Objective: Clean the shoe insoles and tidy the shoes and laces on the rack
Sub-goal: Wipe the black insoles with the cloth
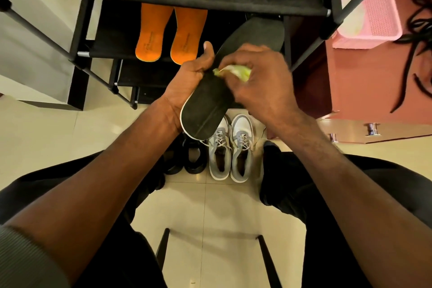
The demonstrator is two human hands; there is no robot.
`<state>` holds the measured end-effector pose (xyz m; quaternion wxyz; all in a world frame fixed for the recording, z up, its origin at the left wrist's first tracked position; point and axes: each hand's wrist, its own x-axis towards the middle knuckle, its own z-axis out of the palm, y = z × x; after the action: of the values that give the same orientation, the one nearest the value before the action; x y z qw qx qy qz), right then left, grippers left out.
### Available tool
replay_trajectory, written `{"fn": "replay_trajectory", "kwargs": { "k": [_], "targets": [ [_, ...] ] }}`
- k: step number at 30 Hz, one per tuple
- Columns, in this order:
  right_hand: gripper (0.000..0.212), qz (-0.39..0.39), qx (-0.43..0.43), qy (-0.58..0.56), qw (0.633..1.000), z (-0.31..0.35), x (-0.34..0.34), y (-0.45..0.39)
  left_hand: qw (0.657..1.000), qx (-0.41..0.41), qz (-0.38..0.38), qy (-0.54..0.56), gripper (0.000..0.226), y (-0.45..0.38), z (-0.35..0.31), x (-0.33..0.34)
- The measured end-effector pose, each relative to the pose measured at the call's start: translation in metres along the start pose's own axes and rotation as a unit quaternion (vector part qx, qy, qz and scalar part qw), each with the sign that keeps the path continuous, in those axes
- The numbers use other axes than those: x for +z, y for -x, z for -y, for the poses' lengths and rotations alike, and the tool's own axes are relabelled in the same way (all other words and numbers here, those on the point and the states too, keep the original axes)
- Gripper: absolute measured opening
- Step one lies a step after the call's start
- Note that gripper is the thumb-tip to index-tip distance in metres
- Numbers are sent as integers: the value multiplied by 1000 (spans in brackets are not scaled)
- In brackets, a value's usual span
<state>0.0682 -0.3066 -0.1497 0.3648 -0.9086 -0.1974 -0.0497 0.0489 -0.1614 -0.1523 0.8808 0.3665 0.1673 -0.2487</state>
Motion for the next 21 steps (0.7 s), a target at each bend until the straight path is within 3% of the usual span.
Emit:
{"fn": "replay_trajectory", "kwargs": {
  "k": [5,9,13,17,19,21],
  "targets": [
    [21,-152,125,118,973,-30,-26,-15,996,-20,11,-84,64,4,5,8],
    [22,-183,190,72,962,-43,-33,-21,991,-43,41,-124,58,8,1,6],
    [15,-150,153,-2,977,-30,-22,-15,991,-40,10,-131,60,7,-2,2],
    [9,-74,31,-70,994,-3,0,-1,990,4,-9,-144,46,9,0,-1],
    [10,-56,-8,-69,996,0,4,1,968,42,-12,-247,58,12,-2,3],
    [13,-73,-6,-5,997,-3,0,-1,981,39,33,-185,68,14,0,7]
  ]
}}
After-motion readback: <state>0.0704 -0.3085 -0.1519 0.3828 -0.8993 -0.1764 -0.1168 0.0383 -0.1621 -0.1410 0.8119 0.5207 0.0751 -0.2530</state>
